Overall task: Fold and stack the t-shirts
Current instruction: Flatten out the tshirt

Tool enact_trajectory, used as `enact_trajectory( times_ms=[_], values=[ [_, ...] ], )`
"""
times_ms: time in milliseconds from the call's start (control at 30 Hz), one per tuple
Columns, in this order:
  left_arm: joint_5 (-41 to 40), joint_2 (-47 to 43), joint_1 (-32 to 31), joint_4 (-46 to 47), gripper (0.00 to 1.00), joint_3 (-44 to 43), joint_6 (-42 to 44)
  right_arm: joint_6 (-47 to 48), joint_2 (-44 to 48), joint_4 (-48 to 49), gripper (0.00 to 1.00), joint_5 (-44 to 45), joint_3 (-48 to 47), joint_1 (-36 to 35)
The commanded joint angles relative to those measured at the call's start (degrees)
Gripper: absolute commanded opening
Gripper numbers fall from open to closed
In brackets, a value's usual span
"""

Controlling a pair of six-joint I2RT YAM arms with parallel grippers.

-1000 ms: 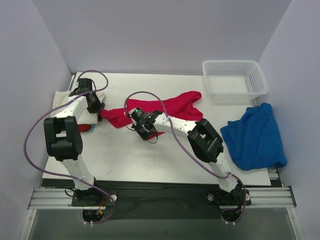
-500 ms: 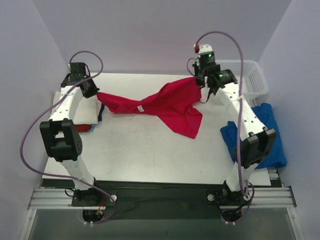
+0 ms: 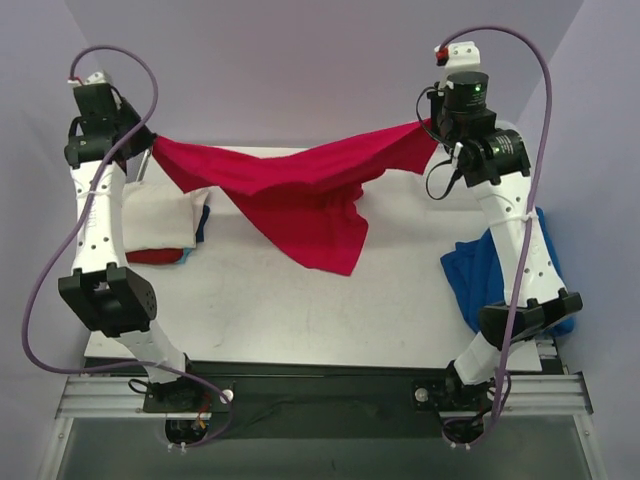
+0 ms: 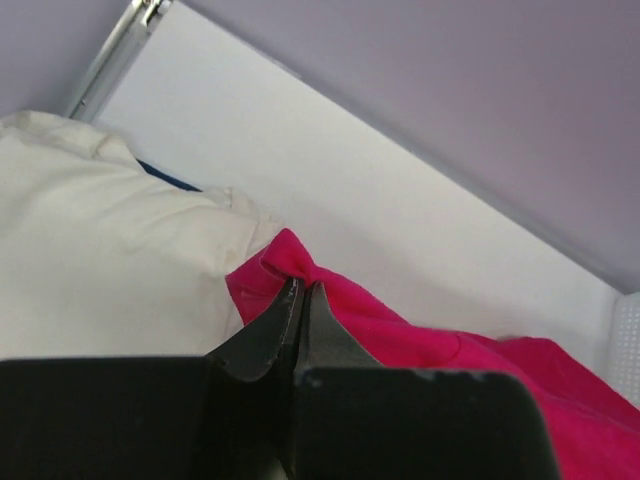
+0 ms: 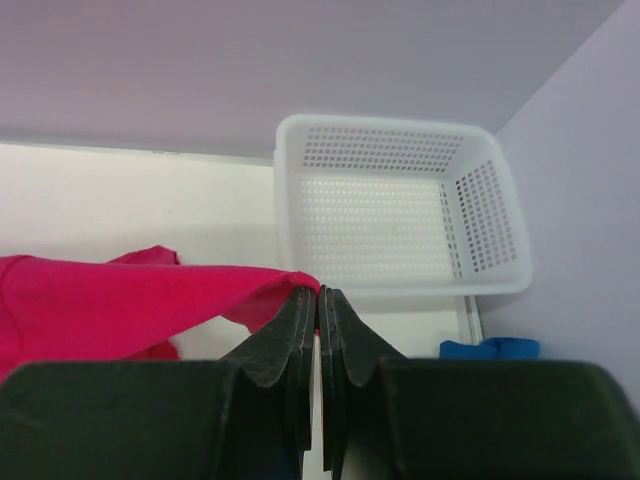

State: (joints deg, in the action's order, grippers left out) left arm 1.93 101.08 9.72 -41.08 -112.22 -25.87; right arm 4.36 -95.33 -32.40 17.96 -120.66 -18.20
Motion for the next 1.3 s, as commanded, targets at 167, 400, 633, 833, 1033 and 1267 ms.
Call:
enact_trajectory(
  times_ms=[167, 400, 633, 833, 1033, 1267],
  values=[
    [5.71, -7.82, 5.13, 1.26, 0.00, -10.73, -0.67, 4.34, 11.46, 7.35, 0.00, 4.19, -0.89, 0.62],
    [12.91, -13.18, 7.33, 2.59, 0.00, -16.88, -1.38, 6.18, 22.63, 15.78, 0.00, -2.56, 4.28, -0.79],
    [13.28, -16.96, 8.04, -1.19, 0.00, -25.40, 0.64, 6.28, 33.01, 19.04, 0.00, -6.26, 9.56, -3.42],
    [9.85, -18.29, 8.04, -2.60, 0.00, -30.68, 1.78, 5.83, 36.18, 23.08, 0.00, -7.67, 12.73, -4.13],
    [9.05, -15.13, 8.13, 1.96, 0.00, -26.39, -1.10, 9.44, 31.27, 28.62, 0.00, -1.36, 16.77, -3.87],
    [15.37, -9.15, 5.67, 23.45, 0.00, -3.99, -8.67, 6.19, 21.60, 31.96, 0.00, 5.15, 25.98, -1.85]
  ],
)
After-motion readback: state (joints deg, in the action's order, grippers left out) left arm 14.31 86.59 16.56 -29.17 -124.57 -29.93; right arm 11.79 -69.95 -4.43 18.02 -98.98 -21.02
